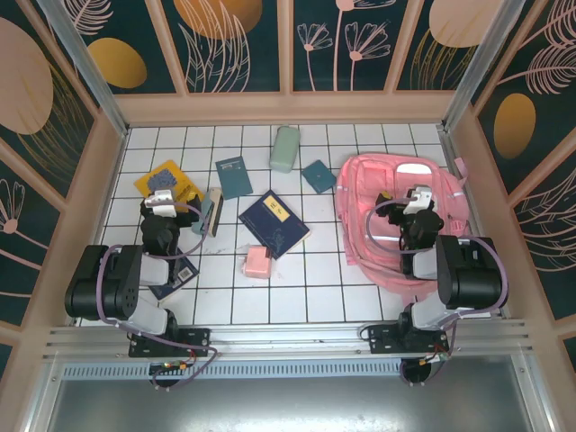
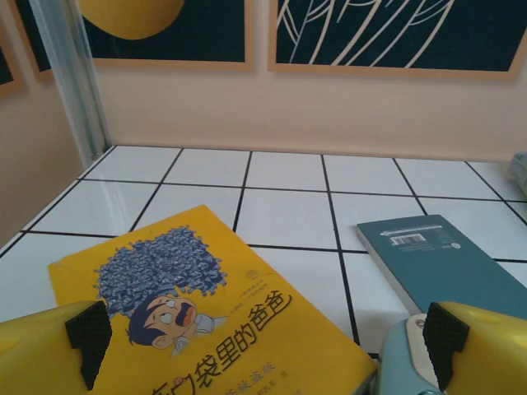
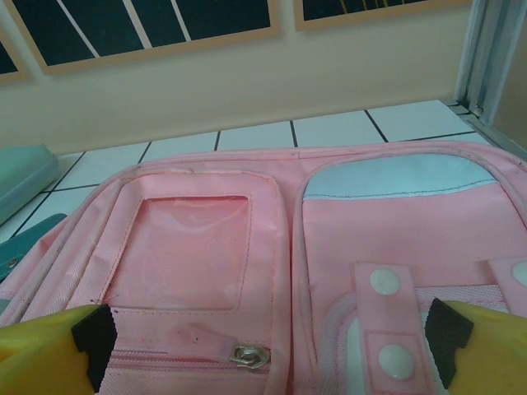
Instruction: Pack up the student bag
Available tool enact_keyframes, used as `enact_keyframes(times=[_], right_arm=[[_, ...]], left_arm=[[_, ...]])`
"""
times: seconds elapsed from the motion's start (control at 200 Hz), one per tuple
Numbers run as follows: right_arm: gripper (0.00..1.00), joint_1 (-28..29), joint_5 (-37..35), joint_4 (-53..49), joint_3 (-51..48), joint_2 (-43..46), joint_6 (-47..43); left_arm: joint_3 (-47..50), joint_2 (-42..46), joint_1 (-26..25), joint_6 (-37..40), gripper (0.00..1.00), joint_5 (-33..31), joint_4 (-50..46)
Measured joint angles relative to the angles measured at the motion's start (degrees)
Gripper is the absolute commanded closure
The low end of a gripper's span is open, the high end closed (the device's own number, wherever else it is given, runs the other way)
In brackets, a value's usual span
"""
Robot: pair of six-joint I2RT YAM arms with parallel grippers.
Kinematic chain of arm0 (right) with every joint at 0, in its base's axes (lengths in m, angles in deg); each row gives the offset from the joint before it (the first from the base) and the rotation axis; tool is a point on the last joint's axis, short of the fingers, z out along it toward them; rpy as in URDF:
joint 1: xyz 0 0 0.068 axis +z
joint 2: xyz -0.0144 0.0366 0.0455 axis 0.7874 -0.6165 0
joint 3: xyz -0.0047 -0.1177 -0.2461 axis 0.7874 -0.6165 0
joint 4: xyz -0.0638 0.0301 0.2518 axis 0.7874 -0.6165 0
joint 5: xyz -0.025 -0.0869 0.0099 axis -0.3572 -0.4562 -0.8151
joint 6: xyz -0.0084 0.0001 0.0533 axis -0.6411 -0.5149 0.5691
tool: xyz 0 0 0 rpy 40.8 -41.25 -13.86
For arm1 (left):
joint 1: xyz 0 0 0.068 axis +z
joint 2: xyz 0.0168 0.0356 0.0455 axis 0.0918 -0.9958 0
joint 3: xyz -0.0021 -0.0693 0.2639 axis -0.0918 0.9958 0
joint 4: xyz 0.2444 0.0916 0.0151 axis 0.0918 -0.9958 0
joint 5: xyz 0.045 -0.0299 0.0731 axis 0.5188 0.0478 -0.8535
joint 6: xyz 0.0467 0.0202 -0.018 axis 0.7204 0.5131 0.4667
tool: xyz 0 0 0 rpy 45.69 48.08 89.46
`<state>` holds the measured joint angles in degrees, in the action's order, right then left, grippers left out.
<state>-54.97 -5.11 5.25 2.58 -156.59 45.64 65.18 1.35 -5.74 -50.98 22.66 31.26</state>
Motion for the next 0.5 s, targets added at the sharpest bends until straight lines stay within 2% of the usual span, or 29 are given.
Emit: enact_keyframes(times=[0.5], right_arm=[[0.01,0.00,0.00,0.00,0.00,0.00,-0.02]], left_arm=[[0.00,0.00,0.00,-0.13,0.01,-1.25,-0.17]])
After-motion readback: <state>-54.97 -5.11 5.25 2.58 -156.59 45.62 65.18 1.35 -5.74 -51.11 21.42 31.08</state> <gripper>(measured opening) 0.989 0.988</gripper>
